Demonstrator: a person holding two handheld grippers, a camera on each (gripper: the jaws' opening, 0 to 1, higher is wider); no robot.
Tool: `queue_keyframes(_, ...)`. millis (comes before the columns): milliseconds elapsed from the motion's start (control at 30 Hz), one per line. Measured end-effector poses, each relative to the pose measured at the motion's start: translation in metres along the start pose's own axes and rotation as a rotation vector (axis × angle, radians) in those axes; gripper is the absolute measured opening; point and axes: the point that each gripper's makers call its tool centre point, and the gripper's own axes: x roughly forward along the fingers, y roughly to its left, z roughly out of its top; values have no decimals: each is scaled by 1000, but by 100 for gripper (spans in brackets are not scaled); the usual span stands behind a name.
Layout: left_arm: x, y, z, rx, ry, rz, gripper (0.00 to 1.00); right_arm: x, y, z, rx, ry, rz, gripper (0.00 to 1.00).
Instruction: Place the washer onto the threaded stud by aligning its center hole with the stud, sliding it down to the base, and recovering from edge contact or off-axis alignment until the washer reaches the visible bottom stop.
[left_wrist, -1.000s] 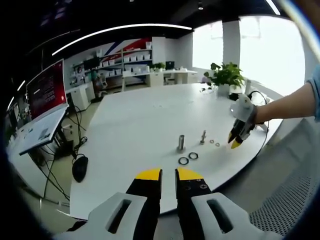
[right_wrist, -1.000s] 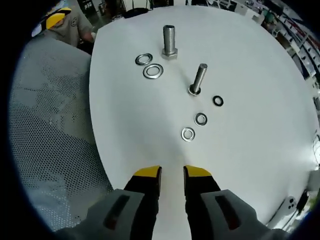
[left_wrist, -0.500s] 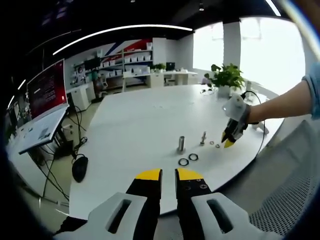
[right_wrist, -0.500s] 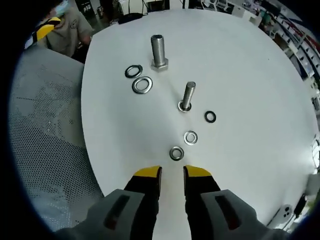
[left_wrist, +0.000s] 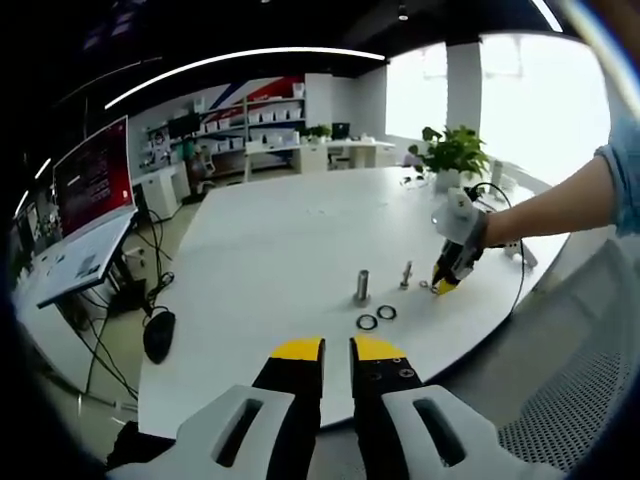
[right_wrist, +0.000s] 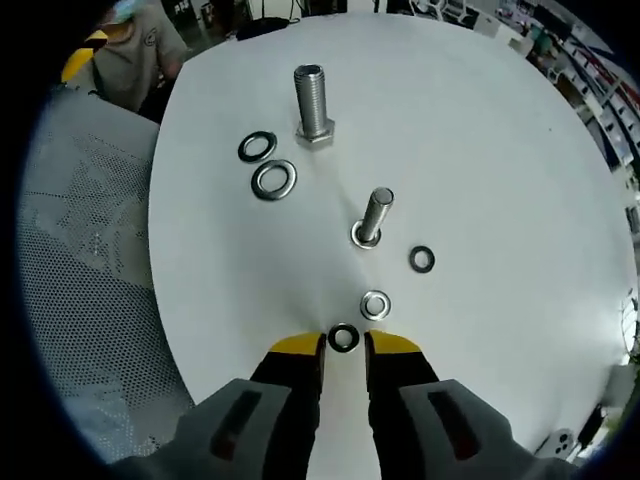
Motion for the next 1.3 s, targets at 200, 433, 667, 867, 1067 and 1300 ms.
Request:
queue_keyframes(200,0,0,0,-1,2,1,7,-1,-2,-2,16,-30,-5,15)
queue_keyframes(433,0,1,0,-1,3,4,7,-3,-4,-8,6,-14,-29,14)
queue_keyframes(667,0,0,0,-2,2,4,7,-16,-3,-2,-14,-58,-51,14)
queue_keyframes(867,1,0,0,-2,0,4,7,-34,-4,17,-24,-142,-84,14)
queue_keyframes(1067,0,0,0,-2,-2,4,7,-44,-8,32,-35,-208,-127,14)
queue_keyframes(1300,0,0,1,-2,-3,4,7,-54,-14,48,-41,-278,-171,14)
